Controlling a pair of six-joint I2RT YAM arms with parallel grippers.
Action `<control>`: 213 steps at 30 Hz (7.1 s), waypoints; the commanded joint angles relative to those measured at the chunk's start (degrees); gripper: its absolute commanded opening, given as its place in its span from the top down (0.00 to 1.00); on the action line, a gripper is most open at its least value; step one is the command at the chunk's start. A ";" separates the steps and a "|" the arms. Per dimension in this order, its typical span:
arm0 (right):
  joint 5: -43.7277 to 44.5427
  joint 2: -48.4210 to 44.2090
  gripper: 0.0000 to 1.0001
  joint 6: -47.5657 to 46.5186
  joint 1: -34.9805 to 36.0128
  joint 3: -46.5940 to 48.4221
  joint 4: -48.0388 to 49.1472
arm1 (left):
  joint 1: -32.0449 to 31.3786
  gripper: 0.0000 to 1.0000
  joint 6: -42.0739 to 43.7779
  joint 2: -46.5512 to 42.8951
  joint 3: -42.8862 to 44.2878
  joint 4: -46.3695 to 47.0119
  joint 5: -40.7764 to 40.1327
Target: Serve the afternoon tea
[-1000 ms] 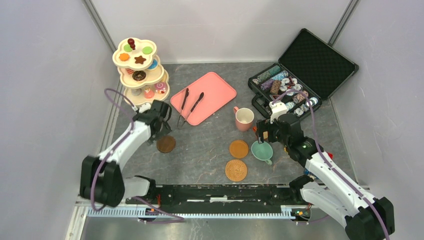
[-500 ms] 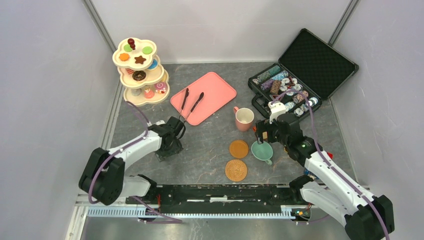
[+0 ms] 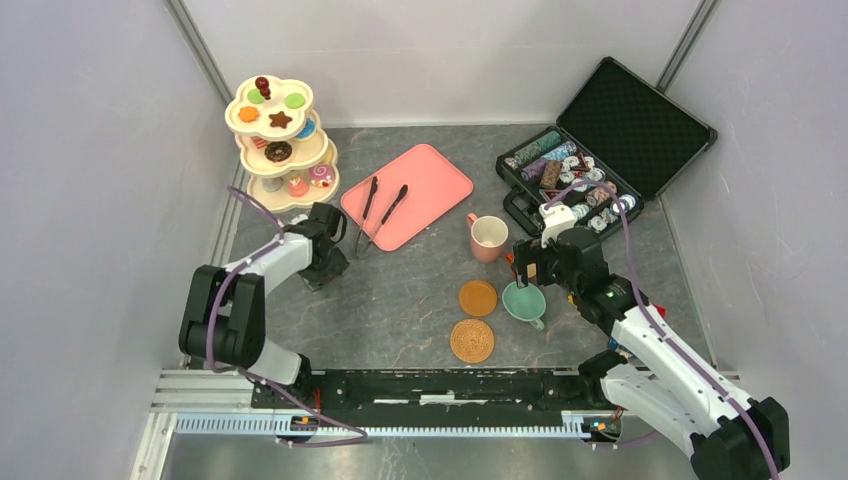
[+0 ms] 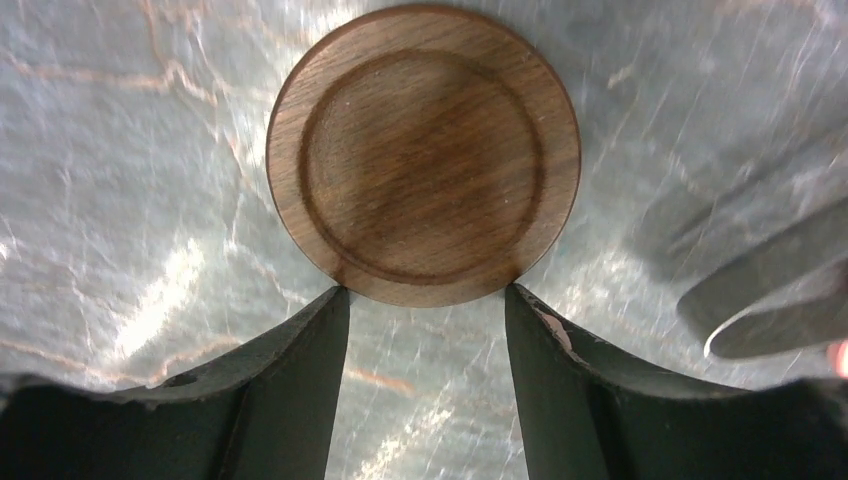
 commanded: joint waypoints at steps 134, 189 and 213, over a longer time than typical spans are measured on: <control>3.28 -5.17 0.02 0.44 0.24 -0.14 0.57 | 19.63 0.98 15.60 -2.41 14.54 3.87 0.65; 2.53 -2.31 0.02 0.24 0.22 -0.62 1.85 | 13.81 0.98 14.30 7.79 23.96 3.46 -3.97; 2.13 -3.11 0.02 0.87 0.20 0.34 0.75 | 13.81 0.09 19.70 -13.12 21.97 -0.13 9.27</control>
